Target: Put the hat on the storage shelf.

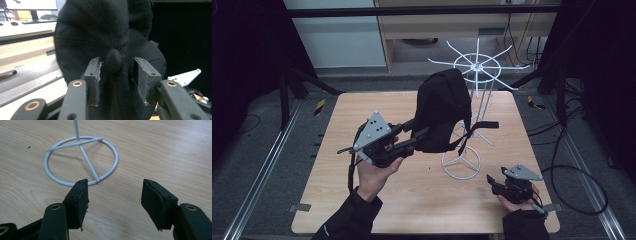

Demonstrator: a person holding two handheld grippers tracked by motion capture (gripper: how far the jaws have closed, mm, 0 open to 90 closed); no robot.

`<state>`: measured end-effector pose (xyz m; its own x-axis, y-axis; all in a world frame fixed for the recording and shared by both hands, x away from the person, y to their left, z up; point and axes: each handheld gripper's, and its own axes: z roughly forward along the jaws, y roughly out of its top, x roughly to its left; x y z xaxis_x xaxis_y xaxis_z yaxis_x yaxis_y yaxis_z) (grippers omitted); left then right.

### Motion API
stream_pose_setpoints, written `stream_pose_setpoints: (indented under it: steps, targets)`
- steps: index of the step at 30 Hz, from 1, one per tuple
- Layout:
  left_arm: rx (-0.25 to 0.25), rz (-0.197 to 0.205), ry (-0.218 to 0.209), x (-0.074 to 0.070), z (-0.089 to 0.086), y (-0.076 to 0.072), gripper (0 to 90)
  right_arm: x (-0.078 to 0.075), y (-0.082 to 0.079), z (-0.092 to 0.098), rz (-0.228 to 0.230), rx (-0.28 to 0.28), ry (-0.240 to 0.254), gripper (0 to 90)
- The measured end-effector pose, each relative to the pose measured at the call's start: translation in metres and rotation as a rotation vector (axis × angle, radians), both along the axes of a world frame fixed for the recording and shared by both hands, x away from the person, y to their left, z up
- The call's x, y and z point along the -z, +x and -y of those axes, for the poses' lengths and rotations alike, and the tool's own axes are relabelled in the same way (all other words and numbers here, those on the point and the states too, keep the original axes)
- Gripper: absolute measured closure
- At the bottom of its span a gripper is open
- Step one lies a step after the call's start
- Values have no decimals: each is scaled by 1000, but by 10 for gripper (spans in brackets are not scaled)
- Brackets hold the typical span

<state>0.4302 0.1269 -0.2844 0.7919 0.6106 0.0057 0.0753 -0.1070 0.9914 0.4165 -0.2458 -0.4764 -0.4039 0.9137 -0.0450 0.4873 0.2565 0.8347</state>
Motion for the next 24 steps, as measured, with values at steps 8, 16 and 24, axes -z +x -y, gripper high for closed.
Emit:
stream_pose_setpoints:
  steps: [8,16,24]
  targets:
    - [-25,9,-15,0,-18,-12,469,0,0,0,-2,3,-2,387]
    - [-64,5,-35,0,-45,-23,425,1,0,1,-4,9,2,381]
    - [-117,-21,-5,22,-70,-28,408,2,0,4,0,22,-1,358]
